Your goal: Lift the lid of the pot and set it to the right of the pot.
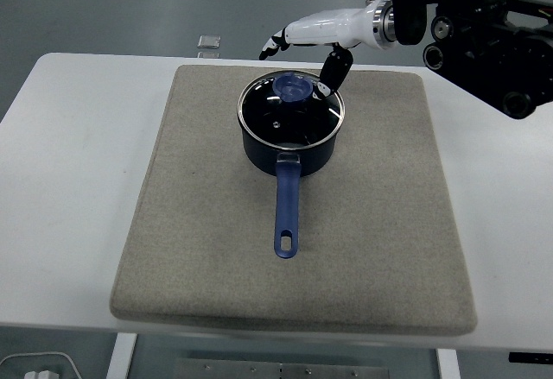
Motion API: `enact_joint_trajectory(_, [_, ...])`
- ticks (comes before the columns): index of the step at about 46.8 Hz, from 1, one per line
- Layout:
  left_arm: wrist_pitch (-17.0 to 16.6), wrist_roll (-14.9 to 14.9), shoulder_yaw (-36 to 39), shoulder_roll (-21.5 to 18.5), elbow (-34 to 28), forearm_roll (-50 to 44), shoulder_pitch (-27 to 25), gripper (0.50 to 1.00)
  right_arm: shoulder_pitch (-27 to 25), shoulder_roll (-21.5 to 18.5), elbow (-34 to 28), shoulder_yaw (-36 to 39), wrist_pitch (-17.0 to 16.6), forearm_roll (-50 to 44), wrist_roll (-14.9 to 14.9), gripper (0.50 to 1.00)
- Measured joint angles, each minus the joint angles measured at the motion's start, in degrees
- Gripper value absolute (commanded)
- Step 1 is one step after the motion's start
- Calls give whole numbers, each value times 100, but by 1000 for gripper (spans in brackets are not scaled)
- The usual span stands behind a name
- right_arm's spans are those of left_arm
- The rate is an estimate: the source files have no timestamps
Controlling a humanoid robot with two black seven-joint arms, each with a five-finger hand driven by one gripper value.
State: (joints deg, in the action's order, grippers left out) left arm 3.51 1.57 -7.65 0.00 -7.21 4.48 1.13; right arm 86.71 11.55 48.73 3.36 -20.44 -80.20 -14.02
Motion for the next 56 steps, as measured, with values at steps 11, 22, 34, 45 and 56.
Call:
enact_joint_trajectory(11, [0,0,0,0,0,0,-6,1000,-26,-21,-100,-285,392,-283,-68,919])
enact_joint_trajectory(22, [0,0,0,0,0,0,-1,1000,-40,-22,-97,-334,463,-303,-210,919])
enact_joint_trajectory(34, [0,1,0,0,0,0,-4,1000,-72,-162,-92,-342,456,-295,-302,919])
enact_joint_trajectory(45, [0,1,0,0,0,0,0,1000,-127,-339,-223,-365,465,-467,-303,917])
enact_joint_trajectory(56, [0,1,0,0,0,0,0,1000,-127,-328,-337,-447,558,-621,-307,917])
